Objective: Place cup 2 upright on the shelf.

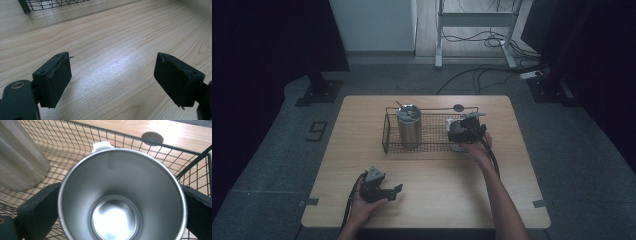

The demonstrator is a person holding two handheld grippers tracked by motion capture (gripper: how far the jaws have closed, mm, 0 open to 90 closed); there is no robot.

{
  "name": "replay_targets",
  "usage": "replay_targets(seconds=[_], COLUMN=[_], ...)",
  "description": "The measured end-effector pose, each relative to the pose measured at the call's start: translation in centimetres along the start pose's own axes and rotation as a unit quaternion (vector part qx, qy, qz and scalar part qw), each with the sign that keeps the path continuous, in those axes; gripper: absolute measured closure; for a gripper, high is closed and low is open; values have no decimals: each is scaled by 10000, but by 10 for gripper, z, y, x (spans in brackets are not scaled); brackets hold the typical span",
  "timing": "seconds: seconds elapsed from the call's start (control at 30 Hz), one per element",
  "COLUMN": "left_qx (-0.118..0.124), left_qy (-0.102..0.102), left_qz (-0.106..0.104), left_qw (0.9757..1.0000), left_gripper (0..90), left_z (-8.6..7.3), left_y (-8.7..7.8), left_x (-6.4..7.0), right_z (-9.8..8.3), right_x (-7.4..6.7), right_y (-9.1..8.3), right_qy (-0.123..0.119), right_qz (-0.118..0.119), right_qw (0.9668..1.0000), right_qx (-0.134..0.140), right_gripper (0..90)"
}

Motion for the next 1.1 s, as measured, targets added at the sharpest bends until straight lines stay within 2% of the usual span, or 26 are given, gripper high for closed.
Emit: replay_targets(seconds=[0.27, 0.47, 0.8, 1.1], left_qx=[-1, 15, 19, 10], left_qy=[11, -13, -11, 15], left_qz=[-6, 12, 28, 26], left_qw=[10000, 10000, 10000, 10000], left_gripper=[148, 148, 148, 147], left_z=[0, 0, 0, 0], left_y=[0, 0, -1, -1], left_x=[1, 0, 0, 1], right_z=[16, 20, 7, -20], right_x=[-1, -1, 2, 1], right_y=[-22, -41, -74, -98], right_qy=[-20, -40, -30, -57], right_qz=[103, 85, 187, 351], right_qw=[9986, 9967, 9932, 9912], right_qx=[516, 800, 1145, 1273], right_gripper=[0, 16, 47, 66])
Point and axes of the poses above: each handheld gripper's, and its own axes: y roughly forward along the jaws, z roughly out of its top, x roughly to its right, the point moved 9 cm from there along y, roughly forward along the jaws, and after that the axes turned 6 degrees about x, right-handed, at the moved point
